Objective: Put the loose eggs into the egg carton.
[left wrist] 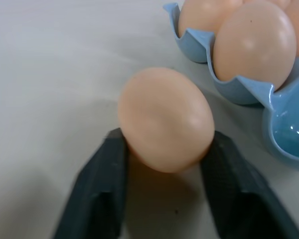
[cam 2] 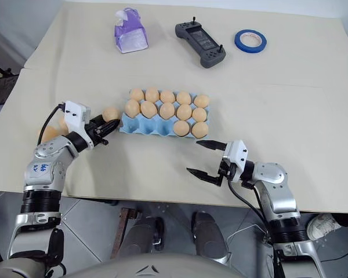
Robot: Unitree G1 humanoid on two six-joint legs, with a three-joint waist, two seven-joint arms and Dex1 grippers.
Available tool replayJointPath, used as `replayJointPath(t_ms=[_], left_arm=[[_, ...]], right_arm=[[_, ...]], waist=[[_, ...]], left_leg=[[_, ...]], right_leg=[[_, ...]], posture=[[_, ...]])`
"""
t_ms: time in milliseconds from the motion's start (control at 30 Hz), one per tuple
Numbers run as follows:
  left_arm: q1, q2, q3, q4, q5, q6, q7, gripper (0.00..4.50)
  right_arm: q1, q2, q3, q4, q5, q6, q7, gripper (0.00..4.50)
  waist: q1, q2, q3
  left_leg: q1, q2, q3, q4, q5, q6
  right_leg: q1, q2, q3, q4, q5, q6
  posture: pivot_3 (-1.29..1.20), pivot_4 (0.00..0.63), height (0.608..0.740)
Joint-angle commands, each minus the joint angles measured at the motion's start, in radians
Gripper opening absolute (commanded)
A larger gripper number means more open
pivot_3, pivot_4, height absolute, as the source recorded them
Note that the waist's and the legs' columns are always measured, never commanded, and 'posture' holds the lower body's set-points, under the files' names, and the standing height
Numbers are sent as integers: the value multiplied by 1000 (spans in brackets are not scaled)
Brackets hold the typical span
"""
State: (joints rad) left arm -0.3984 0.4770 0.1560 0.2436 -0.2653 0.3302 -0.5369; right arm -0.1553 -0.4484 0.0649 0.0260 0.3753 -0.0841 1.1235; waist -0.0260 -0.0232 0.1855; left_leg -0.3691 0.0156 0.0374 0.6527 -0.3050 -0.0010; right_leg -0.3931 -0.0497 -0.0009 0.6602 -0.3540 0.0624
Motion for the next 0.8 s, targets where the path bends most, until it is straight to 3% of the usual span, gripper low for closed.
replayJointPath(t_ms=[33,333,500,800], left_arm=[[16,1,20,-19,2,-71,-8,1154],[64,33,55,-158,-84,-242,-171,1154],[-13,46,-89,-200,-69,-188,-312,1154],[-162,-19,-266,-9,22,-208,-419,1154]], right_arm=[[-3,-4,1,-28,9,-1,2,4500],[8,-13,3,-15,3,-13,12,4500],[27,-30,-20,0,-3,-25,3,4500],[81,-61,-75,-45,2,-37,-46,4500]], waist=[[-2,0,0],[2,0,0],[8,0,0],[-4,0,0]], left_leg=[[0,0,0,0,0,0],[0,0,0,0,0,0],[0,-1,0,0,0,1],[0,-1,1,0,0,1]], right_leg=[[0,0,0,0,0,0],[0,0,0,-1,0,0],[1,-2,-1,-1,0,0],[1,0,0,-1,0,1]], posture=[[0,150,740],[0,150,740],[0,150,740],[0,150,740]])
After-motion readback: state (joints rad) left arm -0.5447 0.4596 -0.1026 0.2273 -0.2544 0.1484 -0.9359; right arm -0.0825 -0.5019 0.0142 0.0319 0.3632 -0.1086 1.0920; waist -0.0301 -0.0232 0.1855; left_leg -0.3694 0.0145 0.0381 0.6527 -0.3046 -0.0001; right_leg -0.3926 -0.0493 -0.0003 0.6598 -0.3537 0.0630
